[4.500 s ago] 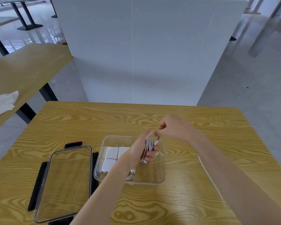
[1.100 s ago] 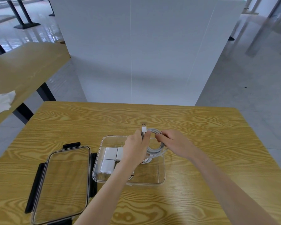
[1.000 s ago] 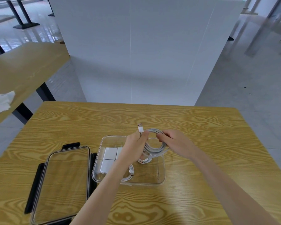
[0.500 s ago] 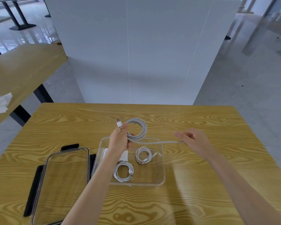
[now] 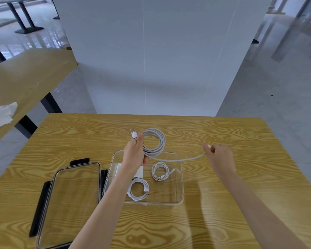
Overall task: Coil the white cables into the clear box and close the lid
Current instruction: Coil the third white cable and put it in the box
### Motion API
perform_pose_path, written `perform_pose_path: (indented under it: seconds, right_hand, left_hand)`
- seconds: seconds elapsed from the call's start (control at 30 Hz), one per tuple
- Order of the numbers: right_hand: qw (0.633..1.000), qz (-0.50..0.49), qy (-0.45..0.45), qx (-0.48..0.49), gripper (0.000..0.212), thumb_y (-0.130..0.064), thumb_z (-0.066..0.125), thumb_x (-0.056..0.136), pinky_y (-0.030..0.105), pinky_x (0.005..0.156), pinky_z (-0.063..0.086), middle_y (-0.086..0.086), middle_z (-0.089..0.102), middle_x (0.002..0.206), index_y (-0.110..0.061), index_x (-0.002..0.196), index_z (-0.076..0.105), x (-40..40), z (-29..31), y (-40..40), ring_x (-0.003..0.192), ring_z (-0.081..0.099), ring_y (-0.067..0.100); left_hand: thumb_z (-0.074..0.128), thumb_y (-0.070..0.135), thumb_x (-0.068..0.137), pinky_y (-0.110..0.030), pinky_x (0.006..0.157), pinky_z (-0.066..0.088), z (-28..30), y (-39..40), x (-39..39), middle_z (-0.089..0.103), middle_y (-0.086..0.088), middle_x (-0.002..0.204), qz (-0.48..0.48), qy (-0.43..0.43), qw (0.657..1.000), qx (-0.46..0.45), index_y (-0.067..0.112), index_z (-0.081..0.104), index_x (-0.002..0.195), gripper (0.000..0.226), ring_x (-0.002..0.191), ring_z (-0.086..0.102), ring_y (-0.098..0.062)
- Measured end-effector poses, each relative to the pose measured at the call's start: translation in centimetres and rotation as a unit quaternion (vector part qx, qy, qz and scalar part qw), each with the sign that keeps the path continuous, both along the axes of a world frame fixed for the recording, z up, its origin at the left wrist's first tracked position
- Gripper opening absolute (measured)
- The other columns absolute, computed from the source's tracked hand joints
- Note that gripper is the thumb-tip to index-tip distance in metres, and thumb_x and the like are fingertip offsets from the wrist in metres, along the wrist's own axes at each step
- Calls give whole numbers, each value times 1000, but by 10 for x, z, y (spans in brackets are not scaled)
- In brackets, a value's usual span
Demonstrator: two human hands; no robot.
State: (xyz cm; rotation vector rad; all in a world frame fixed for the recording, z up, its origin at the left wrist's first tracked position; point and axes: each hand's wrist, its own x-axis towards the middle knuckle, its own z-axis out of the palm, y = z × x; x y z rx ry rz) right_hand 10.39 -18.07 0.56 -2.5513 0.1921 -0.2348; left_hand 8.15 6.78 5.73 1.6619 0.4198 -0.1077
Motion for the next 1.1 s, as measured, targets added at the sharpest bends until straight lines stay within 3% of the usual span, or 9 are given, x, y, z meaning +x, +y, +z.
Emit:
perform_pose_path:
  seconds: [0.2, 0.4, 0.5, 0.63, 0.73, 0.8, 0.9, 1.0, 1.1]
  right_hand:
    - [971, -27, 51, 230, 11, -18, 66, 85, 20, 60, 47, -1, 64, 68, -8, 85, 71, 1, 12, 20, 62, 58, 11]
    - [956, 86, 84, 269, 39, -8, 55, 91, 22, 52, 52, 5, 61, 83, -27, 124, 47, -6, 15, 27, 49, 62, 15]
    - [950, 110, 140, 258, 26, -3, 54, 91, 20, 48, 50, 4, 64, 81, -14, 113, 63, -12, 7, 31, 50, 60, 9]
    - [909, 103, 176, 364, 22, 0, 55, 90, 22, 47, 52, 7, 67, 82, -8, 107, 67, -20, 2, 42, 50, 60, 6]
    - [871, 80, 187, 447, 18, -2, 57, 90, 25, 50, 54, 6, 69, 81, -10, 100, 69, -22, 4, 48, 52, 60, 9]
    - [852, 78, 191, 481, 17, -2, 57, 89, 25, 55, 55, 6, 70, 81, -11, 98, 69, -22, 5, 50, 59, 61, 11]
    - [810, 79, 193, 547, 18, 2, 53, 90, 27, 66, 54, 4, 71, 79, -8, 95, 68, -20, 9, 58, 71, 63, 16]
    - [759, 76, 211, 611, 22, 2, 44, 93, 30, 75, 52, 7, 69, 77, -4, 91, 65, -17, 19, 74, 73, 65, 17]
    - [699, 53, 188, 688, 27, -6, 36, 96, 31, 67, 51, 12, 61, 71, -2, 86, 60, -18, 32, 89, 65, 61, 19]
  left_hand:
    - [31, 38, 99, -16, 31, 29, -3, -7, -2, 28, -2, 56, -27, 11, 1000, -7, 11, 41, 89, 31, 39, 31, -14]
    - [30, 39, 99, -17, 33, 32, -3, -9, 1, 32, -2, 57, -16, 7, 1000, 6, 10, 41, 78, 37, 34, 33, -10]
    - [30, 39, 98, -18, 34, 32, -3, -11, 3, 35, -3, 58, -7, 5, 1000, 5, 12, 42, 76, 37, 37, 34, -12]
    - [29, 39, 99, -21, 38, 34, -4, -16, 4, 35, -2, 56, 1, 3, 1000, 10, -1, 50, 116, 48, 33, 35, -8]
    - [29, 38, 99, -18, 34, 32, -5, -17, 4, 33, -2, 56, 11, 12, 1000, 6, -6, 45, 124, 53, 28, 32, -5]
    - [29, 38, 99, -17, 33, 30, -7, -18, 3, 30, -2, 54, 8, 17, 1000, 2, -3, 51, 116, 50, 29, 30, -7]
    - [30, 35, 100, -16, 31, 27, -9, -23, -1, 28, -1, 51, -12, 11, 1000, 11, 12, 47, 79, 36, 25, 30, -5]
    - [29, 31, 100, -16, 30, 27, -11, -31, -5, 30, 3, 43, -33, -5, 999, 36, 11, 42, 69, 39, 23, 30, -3]
    - [29, 33, 100, -17, 33, 27, -11, -37, -7, 31, 8, 37, -36, -20, 998, 56, 16, 34, 60, 44, 25, 31, -3]
